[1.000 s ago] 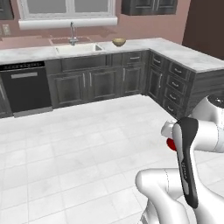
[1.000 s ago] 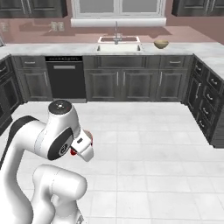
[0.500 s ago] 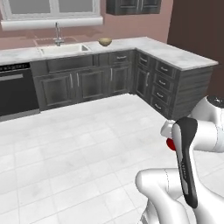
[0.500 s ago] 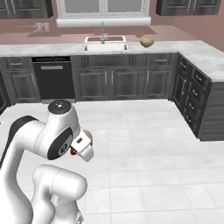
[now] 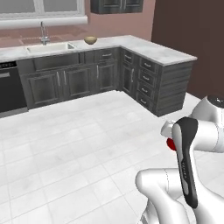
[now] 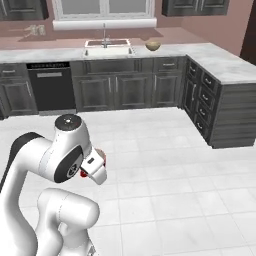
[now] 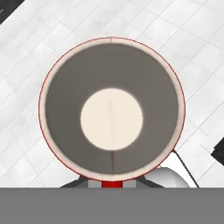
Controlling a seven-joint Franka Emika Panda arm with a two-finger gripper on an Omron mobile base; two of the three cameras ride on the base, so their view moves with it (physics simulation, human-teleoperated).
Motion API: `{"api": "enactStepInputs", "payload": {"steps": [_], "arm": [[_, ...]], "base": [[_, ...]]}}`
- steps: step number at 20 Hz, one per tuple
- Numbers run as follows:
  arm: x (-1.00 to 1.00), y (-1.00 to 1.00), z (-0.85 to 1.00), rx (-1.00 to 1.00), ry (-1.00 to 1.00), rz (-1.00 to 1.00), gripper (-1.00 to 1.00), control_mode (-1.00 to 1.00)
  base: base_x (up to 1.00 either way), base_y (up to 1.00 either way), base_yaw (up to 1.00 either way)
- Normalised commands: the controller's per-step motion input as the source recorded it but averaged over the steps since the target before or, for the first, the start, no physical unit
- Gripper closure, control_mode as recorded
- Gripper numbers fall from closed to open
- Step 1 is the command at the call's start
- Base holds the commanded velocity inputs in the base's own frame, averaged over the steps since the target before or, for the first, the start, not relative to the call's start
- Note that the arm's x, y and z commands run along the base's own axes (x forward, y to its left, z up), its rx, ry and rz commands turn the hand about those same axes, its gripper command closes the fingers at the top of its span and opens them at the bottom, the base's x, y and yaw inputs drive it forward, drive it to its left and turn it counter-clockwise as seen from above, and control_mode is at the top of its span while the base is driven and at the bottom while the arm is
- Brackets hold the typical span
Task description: Clear the mugs and bowl far away from the sink.
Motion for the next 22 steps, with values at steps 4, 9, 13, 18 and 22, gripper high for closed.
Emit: {"api": "enactStepInputs", "payload": {"steps": [4,9,13,18,22], "arm": [[0.0,0.0,0.0,0.0,0.0,0.0,1.0,1.0],[0.0,0.0,0.0,0.0,0.0,0.0,1.0,1.0],[0.0,0.0,0.0,0.0,0.0,0.0,1.0,1.0],[0.0,0.0,0.0,0.0,0.0,0.0,1.0,1.0],[0.0,0.0,0.0,0.0,0.0,0.0,1.0,1.0]], "base": [[-0.37,0.03,-0.23],[-0.09,0.03,-0.34],[0.0,0.02,-0.4],[0.0,0.05,-0.41],[0.0,0.07,-0.39]]}}
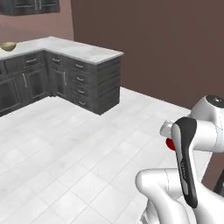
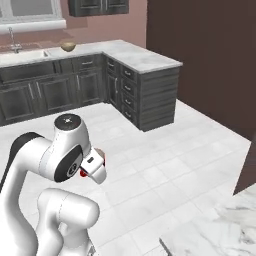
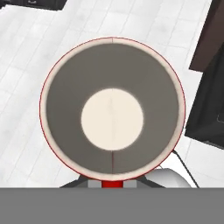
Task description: Clear the mugs and bowl far away from the sink.
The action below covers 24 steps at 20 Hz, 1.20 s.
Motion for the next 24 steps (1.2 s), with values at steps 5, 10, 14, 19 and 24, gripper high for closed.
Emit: {"api": "enactStepInputs", "payload": {"steps": [5,10,14,19,24], "arm": [[0.0,0.0,0.0,0.0,0.0,0.0,1.0,1.0],[0.0,0.0,0.0,0.0,0.0,0.0,1.0,1.0],[0.0,0.0,0.0,0.0,0.0,0.0,1.0,1.0],[0.0,0.0,0.0,0.0,0.0,0.0,1.0,1.0],[0.0,0.0,0.0,0.0,0.0,0.0,1.0,1.0]], "base": [[0.0,0.08,-0.36],[0.0,0.06,-0.34],[0.0,0.06,-0.32],[0.0,0.15,-0.3],[0.17,0.38,-0.27]]}}
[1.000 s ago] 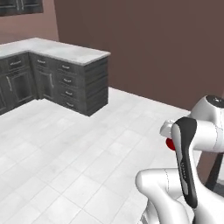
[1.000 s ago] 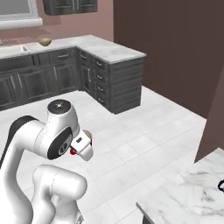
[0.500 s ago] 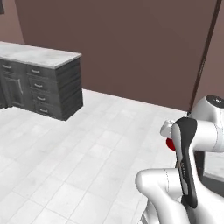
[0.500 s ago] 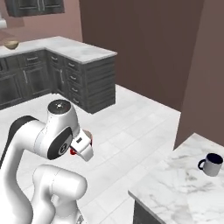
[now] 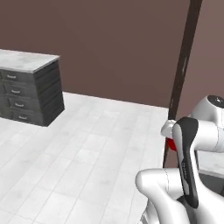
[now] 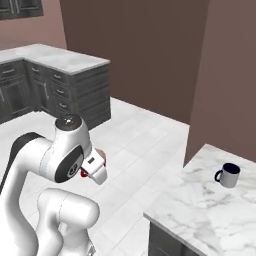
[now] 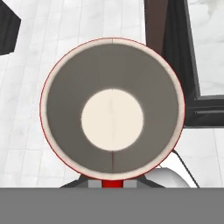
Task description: Clear the mugs and bowl far away from the sink.
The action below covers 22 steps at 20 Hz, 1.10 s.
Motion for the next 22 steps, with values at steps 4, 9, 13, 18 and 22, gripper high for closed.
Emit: {"api": "enactStepInputs", "payload": {"steps": [4,9,13,18,22], "arm": [[0.0,0.0,0.0,0.0,0.0,0.0,1.0,1.0],[0.0,0.0,0.0,0.0,0.0,0.0,1.0,1.0],[0.0,0.0,0.0,0.0,0.0,0.0,1.0,1.0],[0.0,0.0,0.0,0.0,0.0,0.0,1.0,1.0],[0.0,0.0,0.0,0.0,0.0,0.0,1.0,1.0]], "base": [[0.42,0.52,-0.25],[0.47,0.51,-0.25],[0.18,0.19,-0.26],[0.0,-0.01,-0.21],[0.0,-0.18,-0.12]]}}
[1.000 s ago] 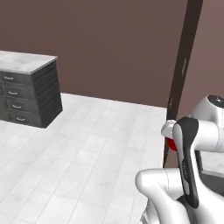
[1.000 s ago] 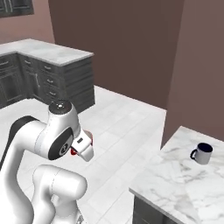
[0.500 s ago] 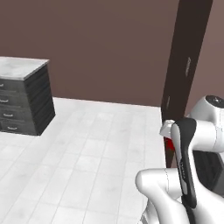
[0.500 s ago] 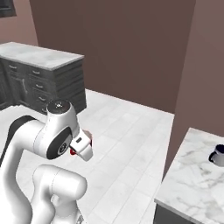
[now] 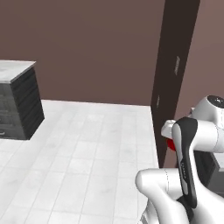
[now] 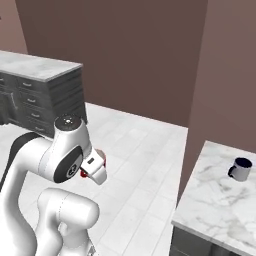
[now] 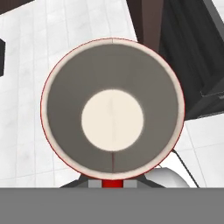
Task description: Clear the mugs and bowl far away from the sink.
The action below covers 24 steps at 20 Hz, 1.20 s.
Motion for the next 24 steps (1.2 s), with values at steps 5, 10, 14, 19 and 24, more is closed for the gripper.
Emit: {"api": "enactStepInputs", "payload": {"steps": [5,10,14,19,24], "arm": [[0.0,0.0,0.0,0.0,0.0,0.0,1.0,1.0],[0.0,0.0,0.0,0.0,0.0,0.0,1.0,1.0],[0.0,0.0,0.0,0.0,0.0,0.0,1.0,1.0],[0.0,0.0,0.0,0.0,0.0,0.0,1.0,1.0],[0.0,0.0,0.0,0.0,0.0,0.0,1.0,1.0]], "base": [[0.0,-0.2,-0.05],[0.0,-0.15,-0.03],[0.0,-0.3,-0.04],[0.05,-0.58,-0.04],[0.07,-0.78,0.0]]}}
